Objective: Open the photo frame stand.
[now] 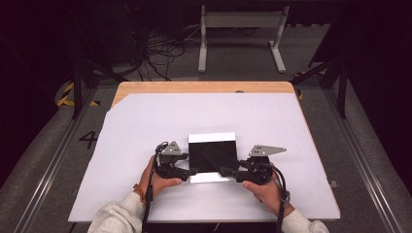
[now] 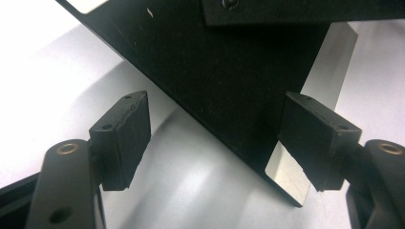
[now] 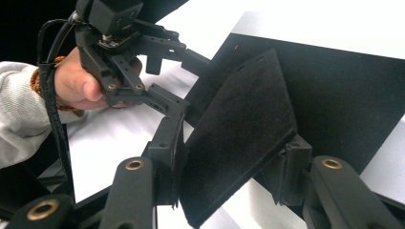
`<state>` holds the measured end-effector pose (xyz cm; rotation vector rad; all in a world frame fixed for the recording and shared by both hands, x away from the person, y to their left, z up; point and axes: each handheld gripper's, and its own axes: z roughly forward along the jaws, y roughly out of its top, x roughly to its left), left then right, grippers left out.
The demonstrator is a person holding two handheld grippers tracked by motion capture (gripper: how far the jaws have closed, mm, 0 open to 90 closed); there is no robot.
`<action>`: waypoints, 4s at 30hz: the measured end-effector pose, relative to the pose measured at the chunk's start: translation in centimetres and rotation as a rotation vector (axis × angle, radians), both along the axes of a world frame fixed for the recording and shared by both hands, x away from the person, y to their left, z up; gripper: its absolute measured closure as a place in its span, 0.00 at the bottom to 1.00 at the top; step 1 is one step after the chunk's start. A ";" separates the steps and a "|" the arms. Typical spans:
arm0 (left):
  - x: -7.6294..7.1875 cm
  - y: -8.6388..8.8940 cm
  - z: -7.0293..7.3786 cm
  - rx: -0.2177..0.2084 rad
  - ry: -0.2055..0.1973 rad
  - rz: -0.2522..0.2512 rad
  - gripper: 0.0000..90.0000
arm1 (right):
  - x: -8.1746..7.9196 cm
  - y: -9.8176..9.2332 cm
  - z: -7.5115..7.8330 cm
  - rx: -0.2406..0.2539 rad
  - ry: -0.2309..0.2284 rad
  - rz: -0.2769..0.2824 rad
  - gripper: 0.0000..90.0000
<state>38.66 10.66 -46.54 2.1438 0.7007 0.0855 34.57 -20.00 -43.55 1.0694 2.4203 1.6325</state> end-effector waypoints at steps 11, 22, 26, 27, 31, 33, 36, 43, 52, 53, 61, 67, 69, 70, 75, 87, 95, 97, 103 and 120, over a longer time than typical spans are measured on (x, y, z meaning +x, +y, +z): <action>0.5 -0.9 0.0 -0.017 0.014 -0.048 0.31 | -0.3 -0.1 0.1 -0.002 -0.025 0.024 0.61; 1.2 -1.3 0.2 -0.028 0.039 -0.067 0.31 | -0.5 -0.2 0.2 0.003 -0.040 0.040 0.62; 1.3 -1.1 0.5 -0.033 0.035 -0.066 0.34 | -0.5 -0.2 0.2 0.006 -0.040 0.041 0.62; 1.3 -1.1 0.5 -0.033 0.027 -0.063 0.36 | -0.5 -0.3 0.2 0.007 -0.041 0.042 0.62; 1.3 -0.8 0.9 -0.046 0.001 -0.048 0.42 | -0.5 -0.3 0.4 0.011 -0.044 0.047 0.65; 1.2 -0.6 1.3 -0.051 -0.023 -0.034 0.46 | -0.5 -0.3 0.6 0.015 -0.047 0.047 0.67; 1.3 -0.4 1.7 -0.058 -0.054 -0.021 0.52 | -0.5 -0.4 0.8 0.013 -0.056 0.045 0.71; 1.3 -0.6 2.4 -0.051 -0.111 0.020 0.59 | -0.1 -0.5 0.8 -0.006 -0.060 0.018 0.73; 1.4 -0.4 3.0 -0.045 -0.178 0.042 0.65 | 0.1 -0.3 0.7 -0.048 -0.069 -0.005 0.75; 1.4 -0.4 3.1 -0.048 -0.185 0.043 0.66 | 0.1 -0.3 0.6 -0.052 -0.068 -0.008 0.75; 1.0 -0.2 3.5 -0.026 -0.242 0.064 0.71 | 0.2 0.1 0.1 -0.098 -0.060 -0.003 0.78; 0.6 -0.4 3.7 -0.012 -0.267 0.061 0.72 | -0.1 0.2 -0.1 -0.125 -0.055 0.009 0.80; 0.4 -0.4 3.7 -0.010 -0.273 0.058 0.72 | -0.2 0.1 -0.2 -0.136 -0.058 0.015 0.80; 0.3 -0.4 3.7 -0.010 -0.276 0.056 0.72 | -0.3 0.1 -0.2 -0.138 -0.058 0.018 0.81; 0.0 -0.6 3.3 0.016 -0.282 0.047 0.71 | -0.4 0.1 -0.4 -0.150 -0.056 0.025 0.81; 0.1 -1.6 1.5 0.101 -0.235 -0.020 0.69 | -0.9 0.2 -0.6 -0.202 -0.079 0.038 0.82; 0.2 -1.5 0.8 0.101 -0.206 -0.027 0.72 | -1.1 0.3 -0.5 -0.225 -0.096 0.048 0.81; 0.3 -1.5 0.7 0.096 -0.198 -0.028 0.72 | -1.2 0.4 -0.5 -0.230 -0.101 0.050 0.81; 0.3 -1.8 0.4 0.136 -0.197 -0.036 0.71 | -1.3 0.4 -0.3 -0.238 -0.109 0.048 0.80; 0.8 -2.5 0.4 0.201 -0.258 -0.002 0.70 | -1.1 0.5 -0.8 -0.268 -0.101 0.042 0.84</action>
